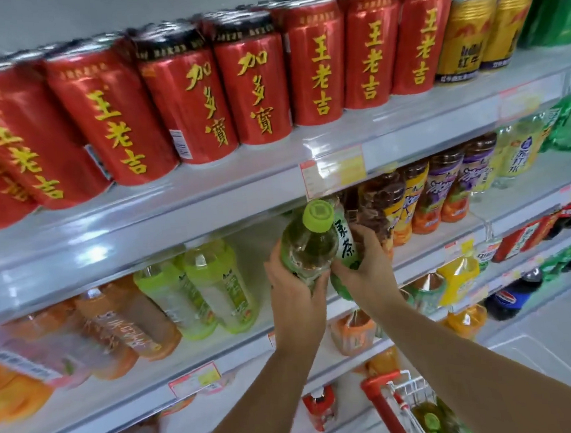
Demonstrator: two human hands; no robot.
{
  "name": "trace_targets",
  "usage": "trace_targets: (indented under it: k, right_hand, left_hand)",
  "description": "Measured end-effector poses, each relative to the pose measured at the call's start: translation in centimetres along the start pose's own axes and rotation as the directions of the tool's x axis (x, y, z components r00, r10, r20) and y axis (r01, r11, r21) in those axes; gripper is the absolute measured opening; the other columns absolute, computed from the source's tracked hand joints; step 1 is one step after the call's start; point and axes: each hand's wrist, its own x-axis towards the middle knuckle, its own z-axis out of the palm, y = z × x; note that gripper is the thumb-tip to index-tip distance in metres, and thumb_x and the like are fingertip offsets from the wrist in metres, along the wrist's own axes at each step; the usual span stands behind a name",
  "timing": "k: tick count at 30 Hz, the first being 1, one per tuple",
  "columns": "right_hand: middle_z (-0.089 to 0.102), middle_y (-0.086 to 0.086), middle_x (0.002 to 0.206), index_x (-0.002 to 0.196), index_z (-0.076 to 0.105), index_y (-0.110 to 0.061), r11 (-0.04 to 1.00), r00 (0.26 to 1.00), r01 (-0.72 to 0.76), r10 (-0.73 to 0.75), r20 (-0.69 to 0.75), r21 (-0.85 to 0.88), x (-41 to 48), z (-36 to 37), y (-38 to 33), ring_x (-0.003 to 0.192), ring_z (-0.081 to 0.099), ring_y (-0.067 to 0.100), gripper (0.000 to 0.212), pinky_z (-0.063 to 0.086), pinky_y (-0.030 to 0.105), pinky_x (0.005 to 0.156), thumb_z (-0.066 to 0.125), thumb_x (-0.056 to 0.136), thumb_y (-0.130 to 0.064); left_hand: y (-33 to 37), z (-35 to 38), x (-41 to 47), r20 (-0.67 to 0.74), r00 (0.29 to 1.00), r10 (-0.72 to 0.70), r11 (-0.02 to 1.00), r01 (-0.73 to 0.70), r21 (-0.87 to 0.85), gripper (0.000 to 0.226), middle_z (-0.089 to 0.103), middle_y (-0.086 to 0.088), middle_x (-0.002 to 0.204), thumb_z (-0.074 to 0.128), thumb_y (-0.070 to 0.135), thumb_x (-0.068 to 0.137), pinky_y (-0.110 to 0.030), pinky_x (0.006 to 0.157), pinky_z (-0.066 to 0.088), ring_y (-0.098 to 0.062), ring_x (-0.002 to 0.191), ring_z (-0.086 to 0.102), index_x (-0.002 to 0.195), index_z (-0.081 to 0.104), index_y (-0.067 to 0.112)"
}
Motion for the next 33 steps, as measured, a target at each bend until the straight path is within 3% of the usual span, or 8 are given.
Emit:
trace_targets:
  k: [5,10,15,21,24,27,30,33]
  right_hand:
    - [0.061,0.003,0.108,0.119,0.044,-0.022,1.000,1.000,0.020,-0.020,0.003,-0.008,2.0,1.8,1.4,0.101,0.058,0.021,0.052,0.050,0.038,0.086,0.071,0.076,-0.011]
    - [0.059,-0.005,0.107,0.122,0.038,-0.020,0.999,1.000,0.008,-0.009,0.022,0.051,2.7,2.5,3.0,0.099,0.059,0.010,0.057,0.050,0.025,0.085,0.073,0.078,-0.009]
    - [0.049,-0.025,0.101,0.125,0.034,-0.022,0.998,0.997,0.014,-0.018,0.080,0.055,3.7,2.8,4.0,0.091,0.051,-0.012,0.063,0.042,0.001,0.076,0.073,0.077,-0.009]
    - [0.051,0.001,0.127,0.139,0.026,-0.012,1.000,0.991,0.022,-0.020,0.133,-0.015,5.4,3.7,4.3,0.114,0.048,0.009,0.078,0.039,0.019,0.093,0.074,0.077,-0.011]
    - [0.046,0.004,0.134,0.139,0.026,-0.013,0.988,0.979,0.104,-0.081,0.187,-0.118,3.4,2.6,5.1,0.125,0.045,0.017,0.075,0.039,0.030,0.104,0.071,0.079,-0.013]
    - [0.043,0.010,0.134,0.134,0.040,-0.013,0.837,0.933,0.336,-0.233,0.275,-0.431,0.7,0.8,5.9,0.126,0.041,0.026,0.050,0.040,0.040,0.104,0.059,0.088,-0.020]
    - [0.011,0.014,0.155,0.142,0.033,-0.030,0.610,0.860,0.454,-0.109,0.498,-0.650,0.6,0.4,6.0,0.141,0.019,0.033,0.045,0.025,0.044,0.114,0.037,0.097,-0.034]
    - [-0.001,0.010,0.157,0.141,0.028,-0.043,0.590,0.853,0.432,-0.023,0.521,-0.682,2.0,1.5,5.4,0.139,0.020,0.033,0.044,0.028,0.044,0.110,0.027,0.098,-0.038]
  left_hand:
    - [-1.4,0.9,0.5,-0.078,0.995,-0.058,0.996,0.063,0.057,0.074,0.035,0.003,0.125,0.071,0.015,0.082,-0.018,0.091,0.035,0.000,0.106,0.040,0.140,0.025,0.011]
    - [-2.5,1.3,1.4,-0.166,0.981,-0.102,0.977,0.130,0.170,0.084,0.036,-0.010,0.133,0.068,0.031,0.083,-0.021,0.091,0.032,-0.017,0.114,0.045,0.145,0.018,0.004]
    - [-3.4,2.2,3.0,-0.216,0.967,-0.139,0.953,0.190,0.235,0.088,0.033,-0.023,0.137,0.062,0.037,0.086,-0.032,0.098,0.038,-0.035,0.122,0.044,0.145,0.011,-0.004]
    - [-4.4,2.6,4.5,-0.076,0.970,-0.230,0.925,0.242,0.293,0.089,0.009,-0.028,0.148,0.054,0.019,0.093,-0.048,0.098,0.042,-0.046,0.118,0.046,0.147,-0.017,0.013]
    - [-4.7,1.2,0.6,-0.001,0.995,-0.101,0.930,0.095,0.354,0.084,0.002,-0.015,0.150,0.056,0.013,0.090,-0.046,0.094,0.046,-0.045,0.115,0.048,0.148,-0.004,0.022]
    - [-5.6,0.4,-2.1,0.126,0.987,0.101,0.769,-0.158,0.619,0.062,0.012,-0.010,0.147,0.058,0.022,0.086,-0.052,0.094,0.046,-0.044,0.121,0.047,0.142,0.031,0.020]
    - [-5.2,0.6,-1.0,0.170,0.983,-0.075,0.666,-0.078,0.742,0.057,0.002,-0.011,0.152,0.045,0.041,0.094,-0.050,0.110,0.028,-0.037,0.134,0.034,0.146,0.028,0.025]
    - [-5.6,1.2,0.9,0.202,0.958,-0.203,0.690,-0.007,0.724,0.055,-0.009,-0.009,0.151,0.035,0.047,0.096,-0.045,0.112,0.025,-0.033,0.133,0.035,0.147,0.020,0.033]
